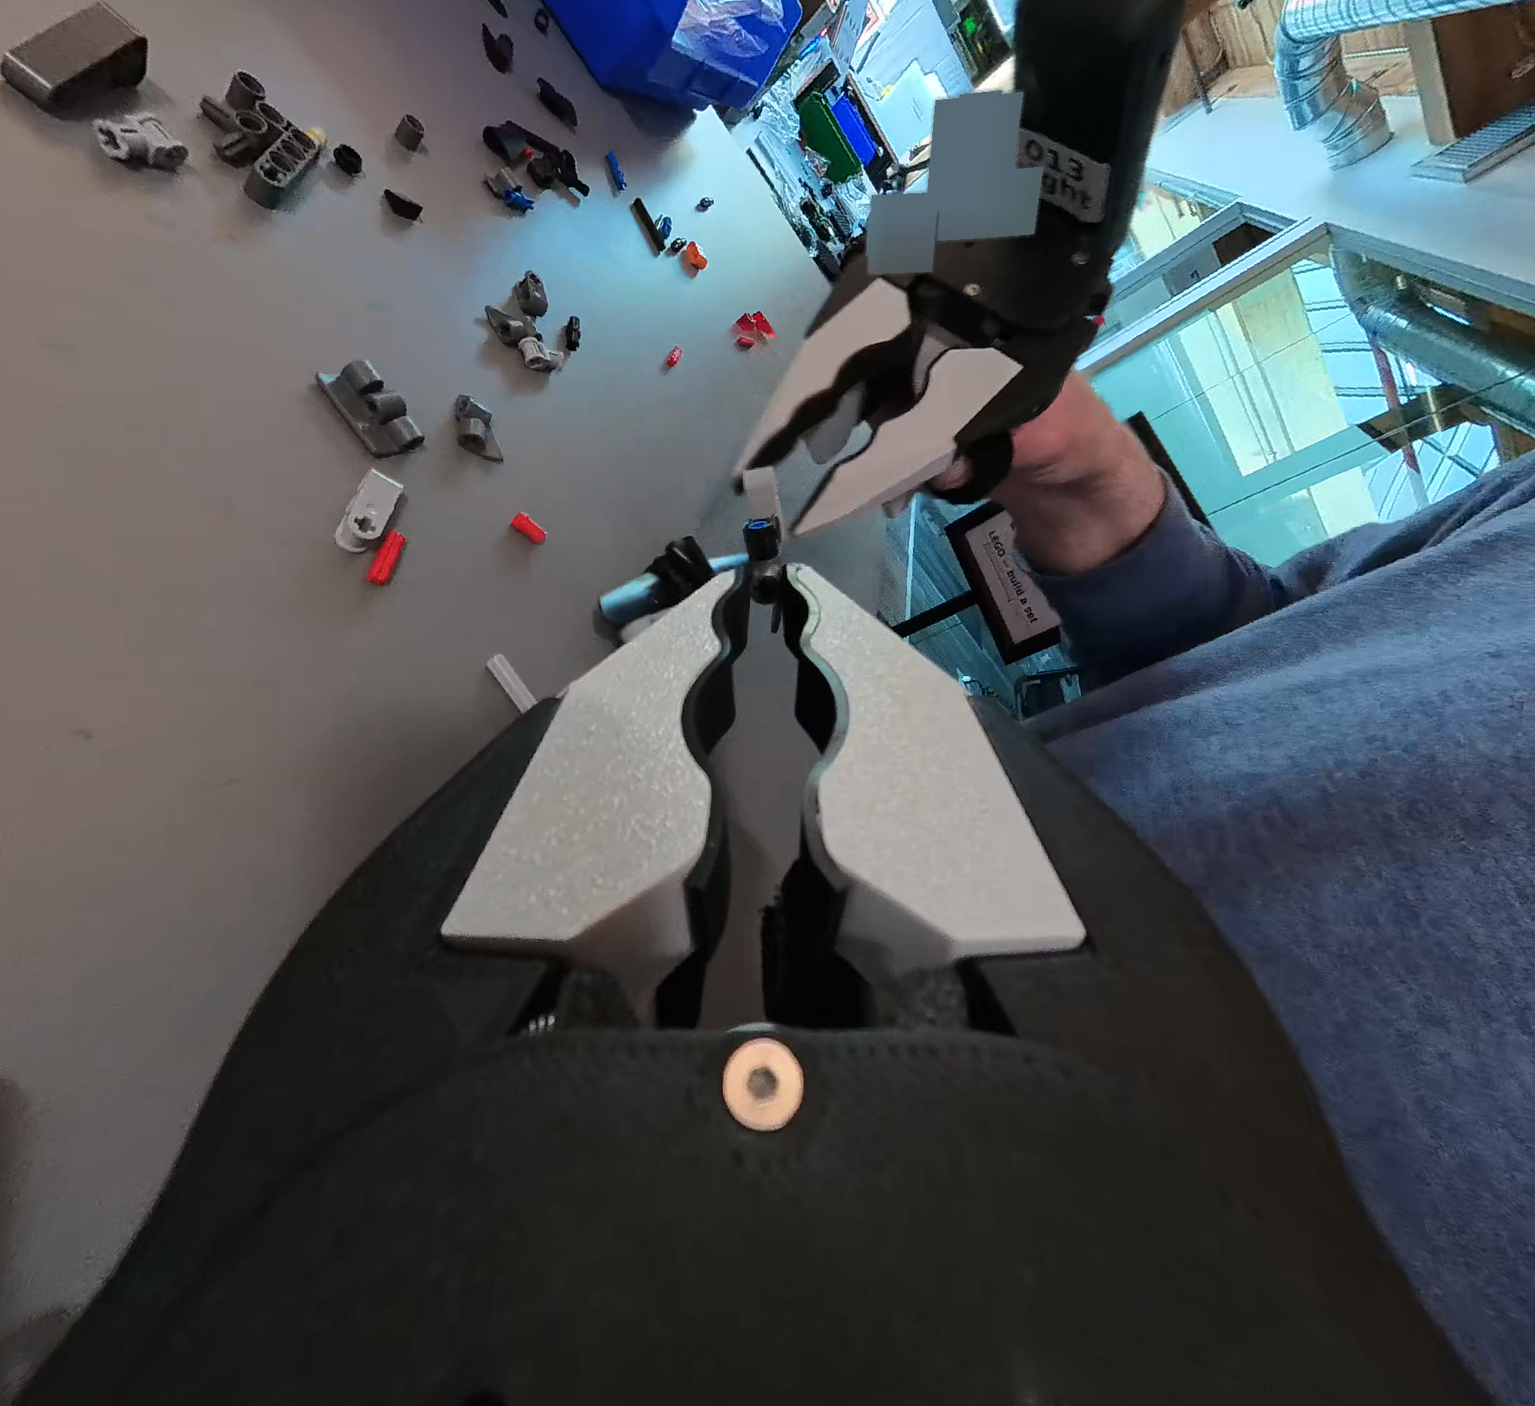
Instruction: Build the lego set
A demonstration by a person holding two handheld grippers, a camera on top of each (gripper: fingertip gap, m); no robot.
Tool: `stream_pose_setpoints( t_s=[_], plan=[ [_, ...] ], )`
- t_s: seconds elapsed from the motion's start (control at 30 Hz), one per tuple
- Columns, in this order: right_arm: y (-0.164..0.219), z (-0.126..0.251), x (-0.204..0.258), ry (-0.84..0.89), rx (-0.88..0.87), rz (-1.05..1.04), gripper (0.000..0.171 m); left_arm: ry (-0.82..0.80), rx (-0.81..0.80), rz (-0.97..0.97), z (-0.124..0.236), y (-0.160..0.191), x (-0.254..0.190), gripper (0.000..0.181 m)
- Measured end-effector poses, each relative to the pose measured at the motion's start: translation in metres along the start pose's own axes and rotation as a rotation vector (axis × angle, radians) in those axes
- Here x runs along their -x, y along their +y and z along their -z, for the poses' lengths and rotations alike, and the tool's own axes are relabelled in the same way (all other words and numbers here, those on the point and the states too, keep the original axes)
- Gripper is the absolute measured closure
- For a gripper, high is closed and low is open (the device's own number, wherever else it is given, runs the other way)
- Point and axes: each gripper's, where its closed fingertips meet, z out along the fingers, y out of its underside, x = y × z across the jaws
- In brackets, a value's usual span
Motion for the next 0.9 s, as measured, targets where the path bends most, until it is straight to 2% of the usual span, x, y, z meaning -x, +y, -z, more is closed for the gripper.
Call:
stream_pose_setpoints(
  t_s=[0.1, 0.2, 0.4, 0.6, 0.8, 0.9],
  plan=[
    [0.029, 0.005, 0.027, -0.121, 0.102, -0.025, 0.158, -0.004, -0.009, 0.003, 0.004, -0.002, 0.0, 0.176],
    [0.045, -0.013, 0.02, -0.099, 0.149, -0.05, 0.159, -0.004, -0.017, 0.001, 0.006, -0.004, 0.0, 0.176],
    [0.033, -0.019, -0.018, 0.101, 0.162, -0.02, 0.161, -0.007, -0.024, 0.001, 0.009, -0.003, -0.001, 0.176],
    [0.033, -0.01, -0.01, 0.08, 0.159, 0.017, 0.162, -0.021, -0.047, 0.007, 0.021, 0.0, 0.0, 0.176],
    [0.013, 0.007, -0.008, 0.057, 0.034, 0.049, 0.152, -0.023, -0.049, 0.026, 0.028, 0.006, 0.002, 0.176],
    [0.014, 0.008, -0.01, 0.076, 0.052, 0.088, 0.152, -0.021, -0.032, 0.024, 0.027, 0.009, 0.001, 0.176]
  ],
)
